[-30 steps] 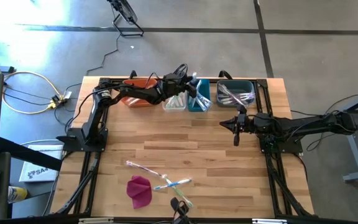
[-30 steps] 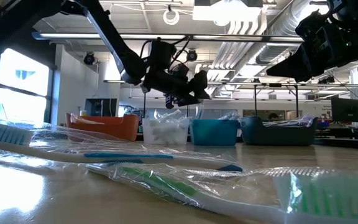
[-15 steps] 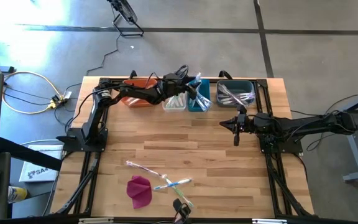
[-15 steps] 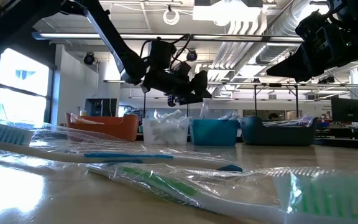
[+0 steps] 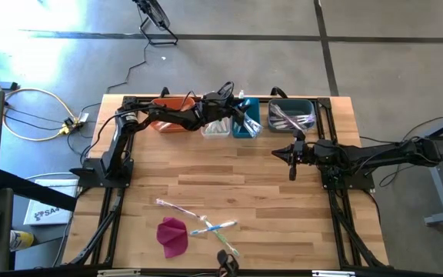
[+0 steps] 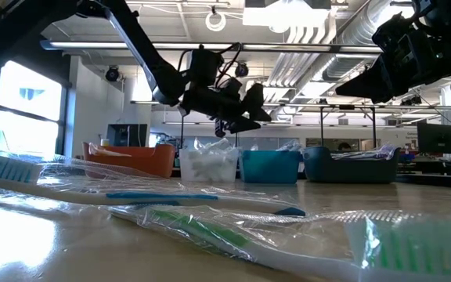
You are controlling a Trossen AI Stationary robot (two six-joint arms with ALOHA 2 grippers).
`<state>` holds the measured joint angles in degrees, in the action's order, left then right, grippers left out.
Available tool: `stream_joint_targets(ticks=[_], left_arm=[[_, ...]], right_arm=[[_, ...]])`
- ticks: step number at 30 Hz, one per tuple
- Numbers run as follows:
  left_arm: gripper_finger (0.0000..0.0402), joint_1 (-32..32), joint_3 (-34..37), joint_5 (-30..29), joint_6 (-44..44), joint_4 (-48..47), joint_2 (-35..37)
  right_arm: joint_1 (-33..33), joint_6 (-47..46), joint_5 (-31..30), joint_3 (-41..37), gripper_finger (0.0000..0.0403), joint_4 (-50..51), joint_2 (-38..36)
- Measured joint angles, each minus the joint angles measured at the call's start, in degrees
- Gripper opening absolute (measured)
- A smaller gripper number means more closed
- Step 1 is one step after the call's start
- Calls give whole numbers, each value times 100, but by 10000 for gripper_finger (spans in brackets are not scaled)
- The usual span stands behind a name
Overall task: Pick & Place Toothbrushes
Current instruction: Put the purple toothbrush into the green bin
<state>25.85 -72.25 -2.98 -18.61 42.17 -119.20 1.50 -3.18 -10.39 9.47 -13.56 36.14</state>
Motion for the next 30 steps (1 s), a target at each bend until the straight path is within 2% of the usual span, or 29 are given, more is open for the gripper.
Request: stream_joint_targets(ticks=[14,22,27,30], left_arm=[[196,-101,4,693,169,-37,237],[115,-503,7,694,817,-435,525],[58,-562,61,1436,948,-678,918],[26,-554,402,1486,960,-706,1198]], right_arm=[[1,-157,4,0,4,26,-1],[0,-173,9,0,4,343,0],[2,-175,139,0,4,308,0],[0,-173,348,0,4,308,0]])
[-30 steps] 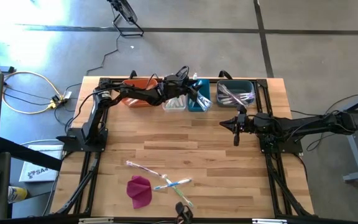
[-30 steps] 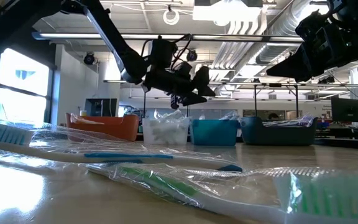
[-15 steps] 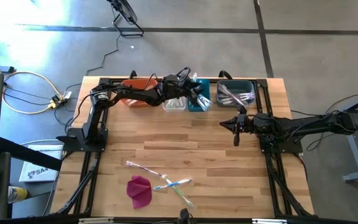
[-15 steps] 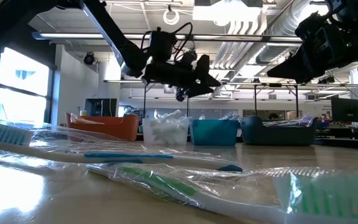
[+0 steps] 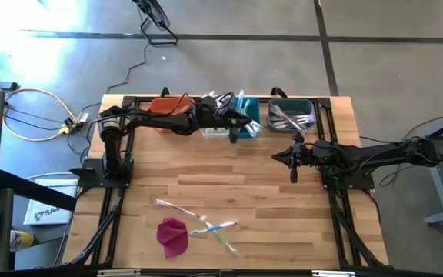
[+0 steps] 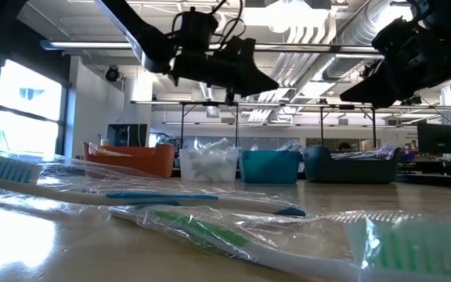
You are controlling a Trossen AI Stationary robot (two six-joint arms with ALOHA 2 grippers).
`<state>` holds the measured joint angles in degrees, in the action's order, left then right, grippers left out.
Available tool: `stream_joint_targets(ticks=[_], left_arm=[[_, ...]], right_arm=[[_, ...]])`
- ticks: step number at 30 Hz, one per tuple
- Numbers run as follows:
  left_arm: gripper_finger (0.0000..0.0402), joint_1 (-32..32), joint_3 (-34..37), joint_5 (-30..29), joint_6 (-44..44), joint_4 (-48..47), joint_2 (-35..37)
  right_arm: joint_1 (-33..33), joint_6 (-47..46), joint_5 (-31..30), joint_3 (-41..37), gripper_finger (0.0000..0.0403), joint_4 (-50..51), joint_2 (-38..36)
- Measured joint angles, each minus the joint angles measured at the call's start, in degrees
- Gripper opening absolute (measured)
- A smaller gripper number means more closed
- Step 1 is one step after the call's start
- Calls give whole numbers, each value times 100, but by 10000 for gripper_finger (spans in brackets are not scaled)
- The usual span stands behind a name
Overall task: Pick & Place Toothbrushes
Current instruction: Put the purple toothbrush into the green bin
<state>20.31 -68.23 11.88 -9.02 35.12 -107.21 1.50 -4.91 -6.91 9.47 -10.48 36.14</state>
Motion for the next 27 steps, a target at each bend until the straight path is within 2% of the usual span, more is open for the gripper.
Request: stream_joint_targets(ticks=[3,7,13,20,27], left_arm=[[4,45,517,-16,-20,51,361],[8,21,1347,-73,-22,296,1004],[10,-359,2540,-179,298,167,2244],[10,-956,3369,-828,317,-1158,3465],[10,-1734,3438,-1409,127,-2576,4064]], right_arm=[[2,-2,103,0,4,-42,0],[2,0,146,0,4,-55,-1],[2,6,117,0,4,-55,0],[0,17,93,0,4,-86,0],[2,52,84,0,4,-175,-1]])
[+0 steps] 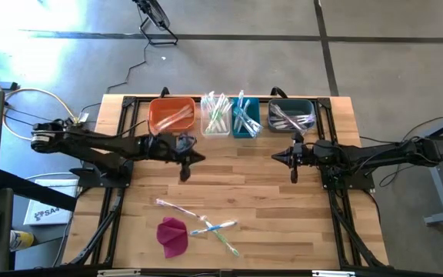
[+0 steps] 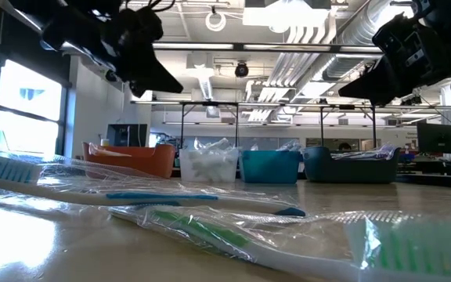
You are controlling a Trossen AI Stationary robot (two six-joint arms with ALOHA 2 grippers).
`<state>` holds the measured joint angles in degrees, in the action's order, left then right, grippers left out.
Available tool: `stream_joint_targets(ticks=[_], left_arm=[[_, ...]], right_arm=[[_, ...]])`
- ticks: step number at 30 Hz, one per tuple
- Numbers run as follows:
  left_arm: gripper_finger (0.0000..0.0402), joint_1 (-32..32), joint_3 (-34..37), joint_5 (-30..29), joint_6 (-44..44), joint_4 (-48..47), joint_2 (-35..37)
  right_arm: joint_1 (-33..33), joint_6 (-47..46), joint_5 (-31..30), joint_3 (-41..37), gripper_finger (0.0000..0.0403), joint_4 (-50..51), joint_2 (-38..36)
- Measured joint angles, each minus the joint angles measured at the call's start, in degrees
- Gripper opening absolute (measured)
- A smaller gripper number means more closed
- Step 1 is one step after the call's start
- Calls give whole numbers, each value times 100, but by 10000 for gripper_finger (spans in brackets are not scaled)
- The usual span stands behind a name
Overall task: Pick & Place Toothbrushes
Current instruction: Put the purple toothbrush into the green bin
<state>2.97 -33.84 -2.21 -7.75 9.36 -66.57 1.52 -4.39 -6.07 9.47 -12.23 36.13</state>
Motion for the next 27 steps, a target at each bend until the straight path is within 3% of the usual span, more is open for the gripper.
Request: stream_joint_targets(ticks=[11,15,27], left_arm=[[10,-1464,-5,-65,-37,-466,78],[10,-1842,-5,-308,-420,-545,77],[10,-2211,-5,-716,-1545,-1468,77]], right_arm=[[-1,14,-5,0,4,-52,-1],[0,16,-154,0,4,-192,-1],[-1,-25,-128,0,4,-314,-1]])
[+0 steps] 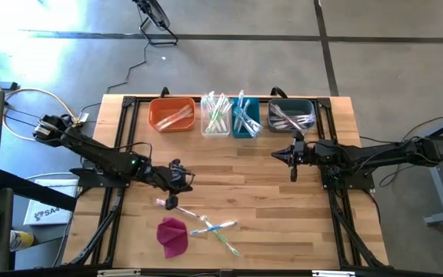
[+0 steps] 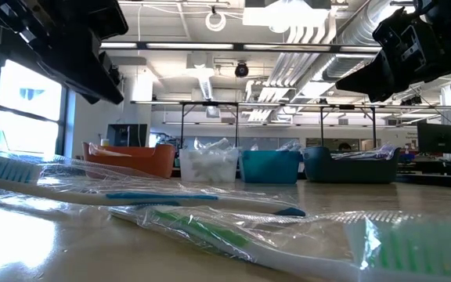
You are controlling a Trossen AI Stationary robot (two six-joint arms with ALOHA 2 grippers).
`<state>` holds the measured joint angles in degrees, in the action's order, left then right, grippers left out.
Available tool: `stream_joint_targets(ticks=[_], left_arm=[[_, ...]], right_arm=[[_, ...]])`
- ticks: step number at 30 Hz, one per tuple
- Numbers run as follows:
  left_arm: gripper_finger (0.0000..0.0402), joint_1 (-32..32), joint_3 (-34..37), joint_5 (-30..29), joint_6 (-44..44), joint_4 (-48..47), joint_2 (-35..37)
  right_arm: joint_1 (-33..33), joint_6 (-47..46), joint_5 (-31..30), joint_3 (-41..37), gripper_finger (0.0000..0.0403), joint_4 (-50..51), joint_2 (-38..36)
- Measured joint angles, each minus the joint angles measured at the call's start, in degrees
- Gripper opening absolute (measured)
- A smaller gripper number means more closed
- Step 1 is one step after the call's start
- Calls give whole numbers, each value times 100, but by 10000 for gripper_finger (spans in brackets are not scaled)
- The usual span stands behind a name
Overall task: Pick & Place Toothbrushes
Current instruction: Put the purple toothbrush into the green bin
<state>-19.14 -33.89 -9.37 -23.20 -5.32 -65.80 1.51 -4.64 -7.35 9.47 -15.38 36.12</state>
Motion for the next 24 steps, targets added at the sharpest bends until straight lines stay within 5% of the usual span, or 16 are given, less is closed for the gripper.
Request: stream_joint_targets(ticks=[15,24], left_arm=[[10,-170,-15,66,275,107,-4],[10,-523,-918,-657,8,-2077,-4]], right_arm=[[-2,-8,4,0,4,9,0],[-2,-32,9,0,4,13,0]])
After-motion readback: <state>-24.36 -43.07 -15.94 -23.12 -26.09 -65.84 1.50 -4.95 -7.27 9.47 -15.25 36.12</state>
